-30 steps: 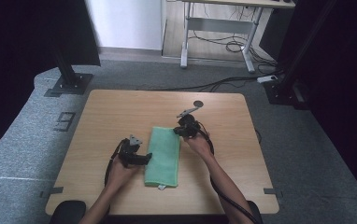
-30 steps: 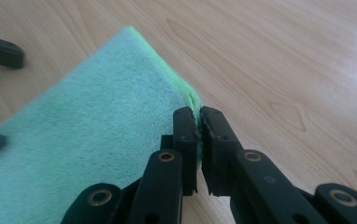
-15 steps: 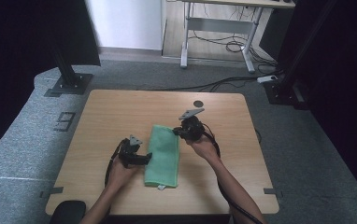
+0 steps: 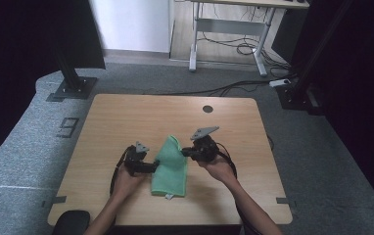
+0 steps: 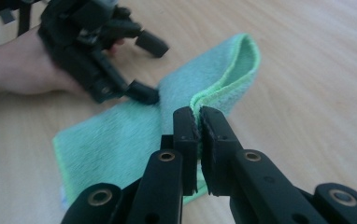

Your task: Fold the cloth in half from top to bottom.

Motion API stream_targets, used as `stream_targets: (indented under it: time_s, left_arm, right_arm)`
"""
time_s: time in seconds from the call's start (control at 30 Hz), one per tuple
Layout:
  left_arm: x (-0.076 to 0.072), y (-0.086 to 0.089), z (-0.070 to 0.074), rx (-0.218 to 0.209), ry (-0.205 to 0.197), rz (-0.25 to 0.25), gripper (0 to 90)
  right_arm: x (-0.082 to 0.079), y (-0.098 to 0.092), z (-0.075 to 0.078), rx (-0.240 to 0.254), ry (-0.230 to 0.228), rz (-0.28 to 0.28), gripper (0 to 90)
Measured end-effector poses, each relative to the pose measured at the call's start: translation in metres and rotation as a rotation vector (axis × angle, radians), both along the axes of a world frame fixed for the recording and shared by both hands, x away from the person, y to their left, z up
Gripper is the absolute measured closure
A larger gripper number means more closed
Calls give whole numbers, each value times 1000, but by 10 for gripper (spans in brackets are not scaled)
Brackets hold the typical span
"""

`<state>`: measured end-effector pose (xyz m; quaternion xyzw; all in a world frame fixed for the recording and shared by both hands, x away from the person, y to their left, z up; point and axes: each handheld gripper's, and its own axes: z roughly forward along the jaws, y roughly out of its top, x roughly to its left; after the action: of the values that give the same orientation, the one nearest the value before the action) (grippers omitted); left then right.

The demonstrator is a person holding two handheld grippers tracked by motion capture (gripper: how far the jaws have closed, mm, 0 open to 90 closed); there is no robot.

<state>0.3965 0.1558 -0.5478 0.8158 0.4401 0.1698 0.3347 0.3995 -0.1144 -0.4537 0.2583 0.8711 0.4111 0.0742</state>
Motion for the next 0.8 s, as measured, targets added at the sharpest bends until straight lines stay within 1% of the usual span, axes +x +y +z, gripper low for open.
stream_targets:
  time_s: [0.13, 0.33, 0.5, 0.7, 0.8]
  left_arm:
    - [0, 0, 0, 0, 1, 0, 173]
    - [0, 0, 0, 0, 1, 1, 173]
    - [0, 0, 0, 0, 1, 1, 173]
    - [1, 1, 0, -1, 3, -7, 171]
    - [1, 2, 2, 9, 10, -17, 160]
  right_arm:
    - [-11, 0, -8, 1, 27, 17, 841]
    - [-26, 1, -28, -1, 70, 42, 841]
    - [-36, 3, -45, 10, 110, 52, 840]
    - [-44, 8, -64, -11, 147, 71, 838]
    - [-47, 11, -72, -36, 142, 78, 837]
